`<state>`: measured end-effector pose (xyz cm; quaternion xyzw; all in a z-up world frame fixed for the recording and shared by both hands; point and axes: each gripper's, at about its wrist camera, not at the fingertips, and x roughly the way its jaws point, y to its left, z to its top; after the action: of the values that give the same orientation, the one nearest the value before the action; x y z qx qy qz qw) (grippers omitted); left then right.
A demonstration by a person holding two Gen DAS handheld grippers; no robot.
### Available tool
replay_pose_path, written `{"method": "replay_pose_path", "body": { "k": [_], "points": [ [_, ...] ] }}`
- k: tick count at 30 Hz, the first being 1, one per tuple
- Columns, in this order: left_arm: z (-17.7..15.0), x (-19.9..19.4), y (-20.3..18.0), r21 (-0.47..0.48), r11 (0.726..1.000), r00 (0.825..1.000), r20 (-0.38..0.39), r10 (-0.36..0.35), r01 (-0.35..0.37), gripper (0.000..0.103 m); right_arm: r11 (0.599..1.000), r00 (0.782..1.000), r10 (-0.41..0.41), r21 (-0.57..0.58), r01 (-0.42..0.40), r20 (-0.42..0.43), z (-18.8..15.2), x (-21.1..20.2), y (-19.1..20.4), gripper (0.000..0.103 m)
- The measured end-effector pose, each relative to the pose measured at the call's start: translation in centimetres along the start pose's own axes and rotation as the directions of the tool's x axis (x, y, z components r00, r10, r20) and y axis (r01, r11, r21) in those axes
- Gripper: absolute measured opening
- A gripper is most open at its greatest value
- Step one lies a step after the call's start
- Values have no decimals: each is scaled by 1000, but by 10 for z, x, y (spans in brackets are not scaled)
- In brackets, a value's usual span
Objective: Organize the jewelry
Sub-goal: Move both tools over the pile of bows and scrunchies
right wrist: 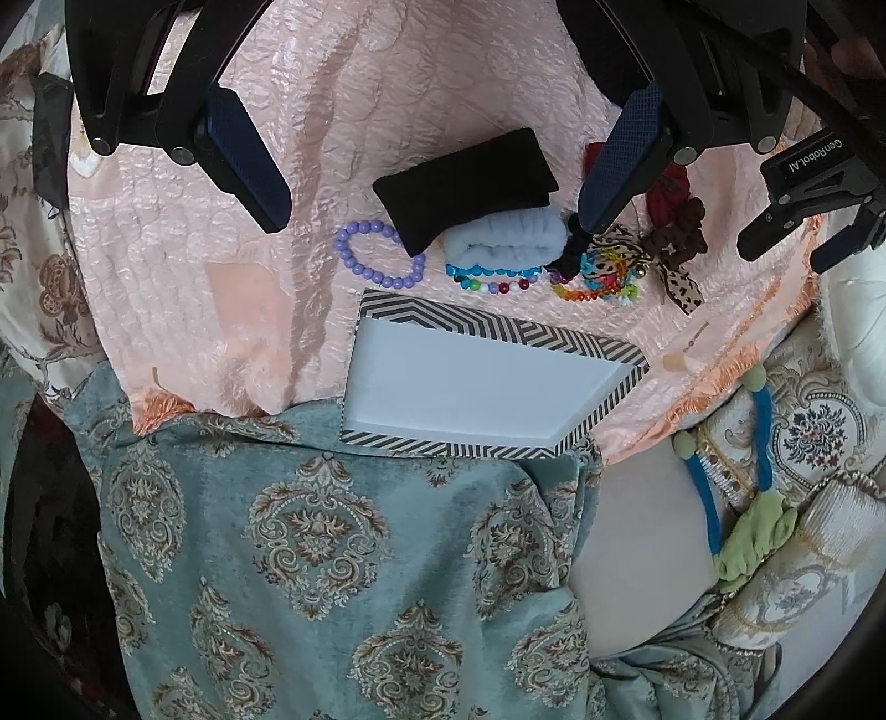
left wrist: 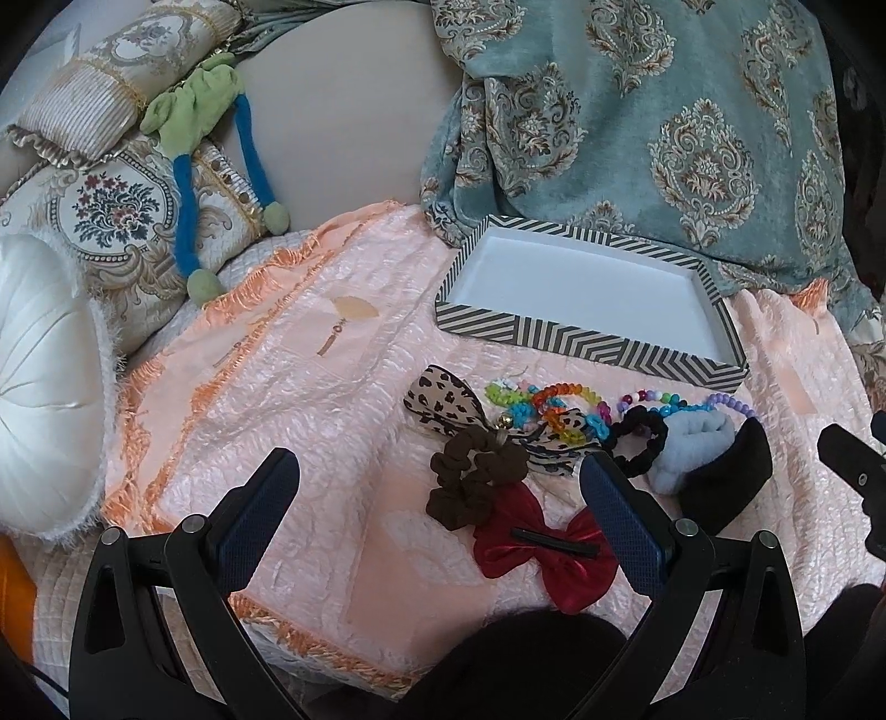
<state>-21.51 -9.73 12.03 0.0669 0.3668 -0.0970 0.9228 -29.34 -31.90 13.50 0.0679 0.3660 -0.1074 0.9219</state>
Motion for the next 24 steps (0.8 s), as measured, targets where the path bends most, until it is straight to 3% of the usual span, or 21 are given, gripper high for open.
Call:
{"method": "replay_pose_path", "body": {
  "k": [24],
  "points": [
    [0,-5,-1,-7,1000,1000,13,13,-13,102,1000,1000,1,-7,-1,-31,0,1,2,103]
  ]
}}
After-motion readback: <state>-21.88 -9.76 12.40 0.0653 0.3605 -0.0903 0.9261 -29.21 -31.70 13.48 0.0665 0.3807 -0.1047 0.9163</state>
